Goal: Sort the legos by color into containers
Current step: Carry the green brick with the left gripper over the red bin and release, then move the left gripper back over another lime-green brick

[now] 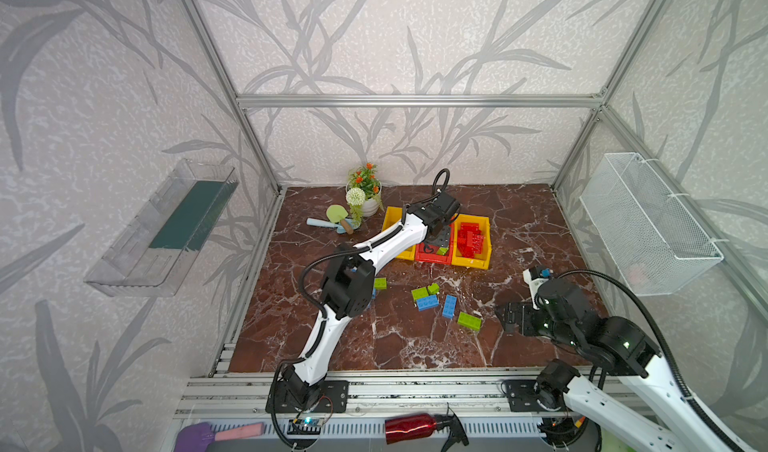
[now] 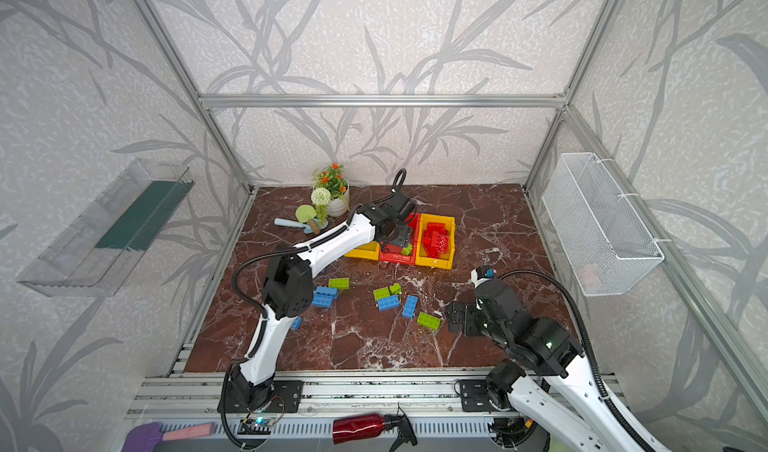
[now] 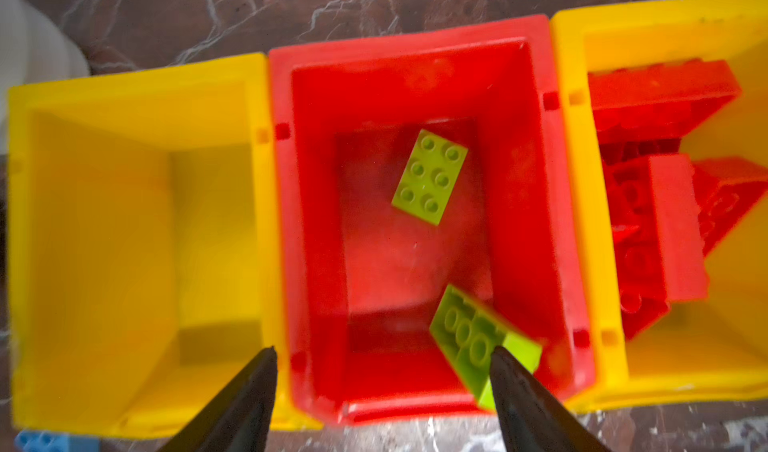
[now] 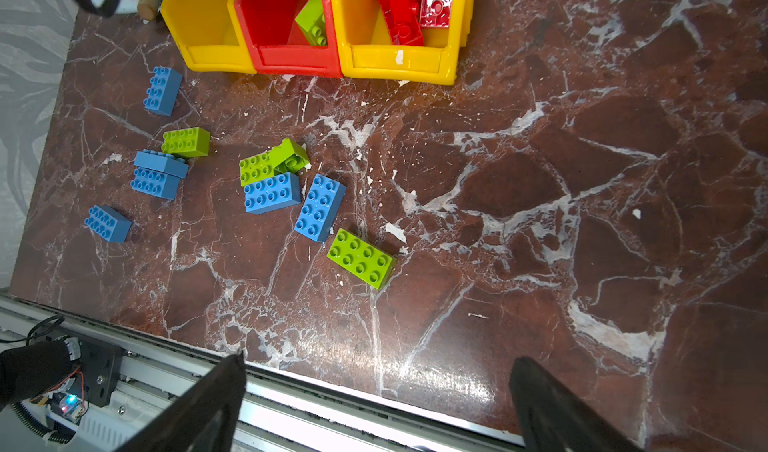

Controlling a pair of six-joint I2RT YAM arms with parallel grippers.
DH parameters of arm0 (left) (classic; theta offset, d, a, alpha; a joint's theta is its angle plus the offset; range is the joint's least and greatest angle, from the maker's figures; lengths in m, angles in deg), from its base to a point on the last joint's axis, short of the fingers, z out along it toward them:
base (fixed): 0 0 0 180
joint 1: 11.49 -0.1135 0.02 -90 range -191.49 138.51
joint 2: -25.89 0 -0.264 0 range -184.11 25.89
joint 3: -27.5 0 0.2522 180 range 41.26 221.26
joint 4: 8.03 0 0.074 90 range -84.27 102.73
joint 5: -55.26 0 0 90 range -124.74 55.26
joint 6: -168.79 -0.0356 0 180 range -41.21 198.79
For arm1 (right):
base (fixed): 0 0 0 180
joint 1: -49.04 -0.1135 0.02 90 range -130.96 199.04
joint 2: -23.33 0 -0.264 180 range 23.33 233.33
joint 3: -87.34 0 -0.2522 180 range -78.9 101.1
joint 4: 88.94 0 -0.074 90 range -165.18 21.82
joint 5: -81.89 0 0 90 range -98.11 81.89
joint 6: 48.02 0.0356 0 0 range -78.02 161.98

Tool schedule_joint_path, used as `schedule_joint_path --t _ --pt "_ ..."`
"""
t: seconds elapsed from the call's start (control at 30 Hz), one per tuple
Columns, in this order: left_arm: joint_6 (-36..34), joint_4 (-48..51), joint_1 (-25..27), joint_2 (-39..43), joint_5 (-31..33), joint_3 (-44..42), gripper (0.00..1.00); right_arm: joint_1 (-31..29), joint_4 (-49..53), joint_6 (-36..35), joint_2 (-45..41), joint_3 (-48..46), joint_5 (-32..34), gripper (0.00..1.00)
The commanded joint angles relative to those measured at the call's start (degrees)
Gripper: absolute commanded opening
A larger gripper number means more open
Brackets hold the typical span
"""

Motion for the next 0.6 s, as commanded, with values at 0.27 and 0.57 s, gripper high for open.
schedule_joint_path --t 0.27,0.57 --pt "5.5 -8.4 -0.4 30.5 9.5 -39.5 0.88 -0.3 -1.5 0.8 -0.1 0.8 -3.6 0.99" --pt "6.5 -15.8 -4.7 37.5 4.1 -55.8 0.97 -0.6 -2.2 3.4 1.7 0.1 -5.2 0.99"
